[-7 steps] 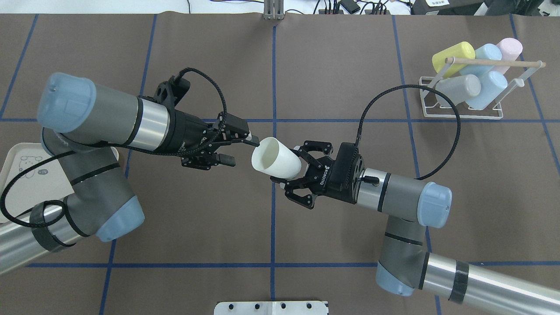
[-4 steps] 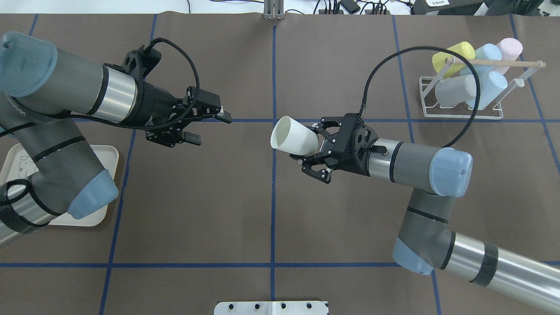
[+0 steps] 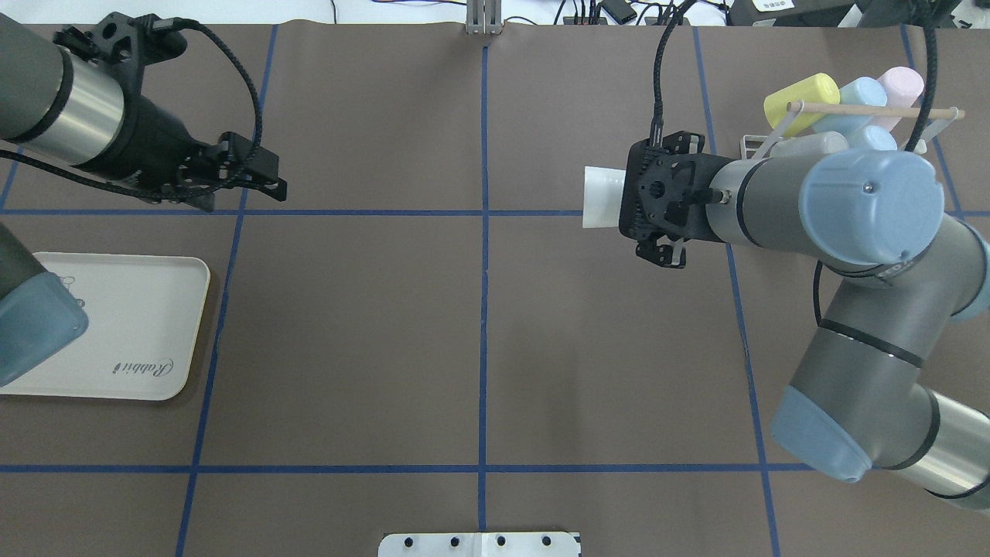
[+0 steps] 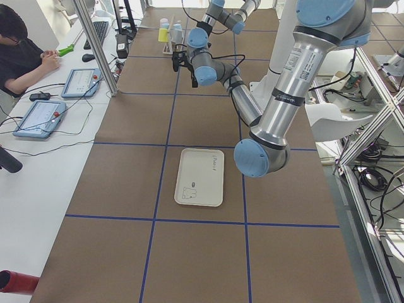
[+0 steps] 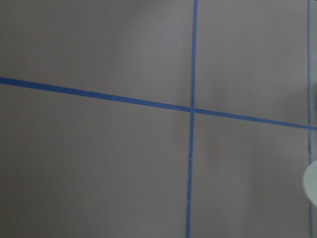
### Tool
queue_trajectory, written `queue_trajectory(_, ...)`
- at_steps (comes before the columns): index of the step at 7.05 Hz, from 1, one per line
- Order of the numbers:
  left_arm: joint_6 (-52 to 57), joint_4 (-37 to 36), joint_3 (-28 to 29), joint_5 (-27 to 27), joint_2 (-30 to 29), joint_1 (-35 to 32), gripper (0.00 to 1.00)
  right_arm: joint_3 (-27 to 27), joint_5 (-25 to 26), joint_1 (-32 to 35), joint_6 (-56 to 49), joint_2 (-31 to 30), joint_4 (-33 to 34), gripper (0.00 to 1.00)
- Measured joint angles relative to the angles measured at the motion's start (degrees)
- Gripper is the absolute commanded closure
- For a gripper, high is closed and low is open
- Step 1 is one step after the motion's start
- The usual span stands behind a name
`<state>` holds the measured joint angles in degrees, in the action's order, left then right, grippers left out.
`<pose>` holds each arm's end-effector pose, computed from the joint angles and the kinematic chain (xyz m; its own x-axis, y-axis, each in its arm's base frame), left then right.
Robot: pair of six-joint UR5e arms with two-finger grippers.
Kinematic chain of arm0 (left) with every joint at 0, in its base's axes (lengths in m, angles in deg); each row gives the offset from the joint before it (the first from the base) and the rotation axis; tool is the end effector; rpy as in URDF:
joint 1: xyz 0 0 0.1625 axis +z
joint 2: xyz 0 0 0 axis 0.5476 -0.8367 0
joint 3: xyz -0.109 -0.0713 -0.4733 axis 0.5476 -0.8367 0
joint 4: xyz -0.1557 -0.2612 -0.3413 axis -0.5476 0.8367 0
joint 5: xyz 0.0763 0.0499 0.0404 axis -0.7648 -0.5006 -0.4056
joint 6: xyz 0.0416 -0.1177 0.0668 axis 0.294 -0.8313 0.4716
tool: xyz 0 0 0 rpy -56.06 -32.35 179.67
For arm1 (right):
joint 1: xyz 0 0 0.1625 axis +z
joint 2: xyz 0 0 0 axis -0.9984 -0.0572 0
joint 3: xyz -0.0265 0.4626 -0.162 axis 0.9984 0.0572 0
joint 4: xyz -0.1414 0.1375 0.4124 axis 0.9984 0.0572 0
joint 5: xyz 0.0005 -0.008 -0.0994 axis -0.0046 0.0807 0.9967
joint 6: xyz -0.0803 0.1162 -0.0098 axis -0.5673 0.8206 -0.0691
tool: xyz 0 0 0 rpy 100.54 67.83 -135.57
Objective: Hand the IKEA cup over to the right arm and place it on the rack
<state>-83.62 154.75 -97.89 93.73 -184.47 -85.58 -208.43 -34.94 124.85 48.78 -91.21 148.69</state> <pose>0.3213 -0.5028 0.2740 0.5064 0.0486 -0.8609 0.1245 0.9838 0.1288 -0.4138 -0.4827 0.2861 0.3988 -0.8650 -0.3047 0.5419 -0.0458 0.8392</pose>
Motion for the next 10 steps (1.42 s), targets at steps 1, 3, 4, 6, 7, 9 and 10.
queue_trajectory(1,8.66,-2.12,-1.17,-2.23,4.13,-2.27,0.0,-2.43,2.22,2.71,-10.5,-0.53,7.82,0.51)
queue_trajectory(3,25.69,-2.93,-1.45,-3.92,11.55,-9.39,0.0,-7.38,12.19,6.08,-33.25,-2.38,21.12,0.54)
queue_trajectory(4,32.5,-2.8,-0.82,-3.98,14.03,-12.89,0.0,-9.29,15.9,7.63,-41.96,-4.57,24.11,0.56)
queue_trajectory(6,42.9,-2.03,2.53,-3.65,16.33,-18.13,0.0,-10.28,18.14,14.09,-55.94,-9.64,25.34,0.59)
queue_trajectory(7,46.78,0.07,4.77,-3.4,17.56,-20.14,0.0,-10.28,18.29,17.08,-60.08,-11.54,25.25,0.6)
queue_trajectory(9,50.79,6.09,9.3,-1.44,19.59,-22.78,0.0,-9.28,18.93,19.91,-62.72,-16.48,22.52,0.6)
queue_trajectory(10,51.17,7.23,10.27,-0.27,19.86,-23.17,0.0,-6.8,19.65,20.25,-62.9,-19.8,16.37,0.6)
